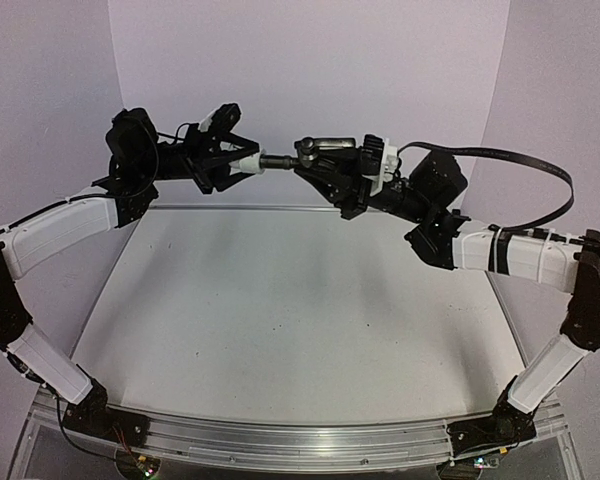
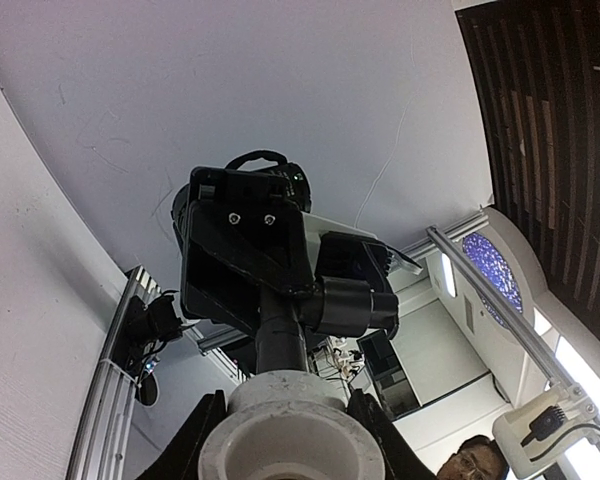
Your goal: Install the water faucets
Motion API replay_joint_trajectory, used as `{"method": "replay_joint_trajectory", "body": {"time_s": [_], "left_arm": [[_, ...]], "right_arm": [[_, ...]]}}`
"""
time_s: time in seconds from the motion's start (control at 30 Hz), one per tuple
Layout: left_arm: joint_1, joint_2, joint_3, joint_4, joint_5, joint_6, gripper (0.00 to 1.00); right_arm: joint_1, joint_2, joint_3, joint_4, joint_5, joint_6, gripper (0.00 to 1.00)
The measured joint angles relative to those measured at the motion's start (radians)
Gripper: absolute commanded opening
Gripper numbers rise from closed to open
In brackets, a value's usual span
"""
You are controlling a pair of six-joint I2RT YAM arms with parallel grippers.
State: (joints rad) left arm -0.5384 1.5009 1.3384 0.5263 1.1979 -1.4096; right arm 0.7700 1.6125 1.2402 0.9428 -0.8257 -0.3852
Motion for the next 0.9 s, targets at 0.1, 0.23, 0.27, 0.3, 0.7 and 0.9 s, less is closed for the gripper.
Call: {"method": "replay_joint_trajectory", "body": {"time_s": [0.1,0.23,0.27,0.3,0.7,0.9], "left_arm": [[0.004,0.0,0.0,0.002,-0.005,0.013,0.0],[0.009,-0.002,0.0,0.006,-0.012,0.04,0.0],[0.01,-0.003,0.0,0.007,-0.017,0.047,0.0],[0.011,-0.005,0.0,0.007,-0.021,0.054,0.0],[0.021,-0.012,0.001,0.008,-0.05,0.132,0.0],[0.023,-0.03,0.001,0.005,-0.066,0.192,0.0]], "right_arm": [[0.0,0.009,0.015,-0.001,0.002,0.019,0.0],[0.0,0.023,0.033,0.0,0.007,0.065,0.0],[0.0,0.026,0.036,0.002,0.012,0.082,0.0],[0.0,0.029,0.039,0.004,0.016,0.098,0.0],[0.006,0.068,0.068,0.055,0.058,0.244,0.0],[0.008,0.088,0.1,0.068,0.055,0.312,0.0]]}}
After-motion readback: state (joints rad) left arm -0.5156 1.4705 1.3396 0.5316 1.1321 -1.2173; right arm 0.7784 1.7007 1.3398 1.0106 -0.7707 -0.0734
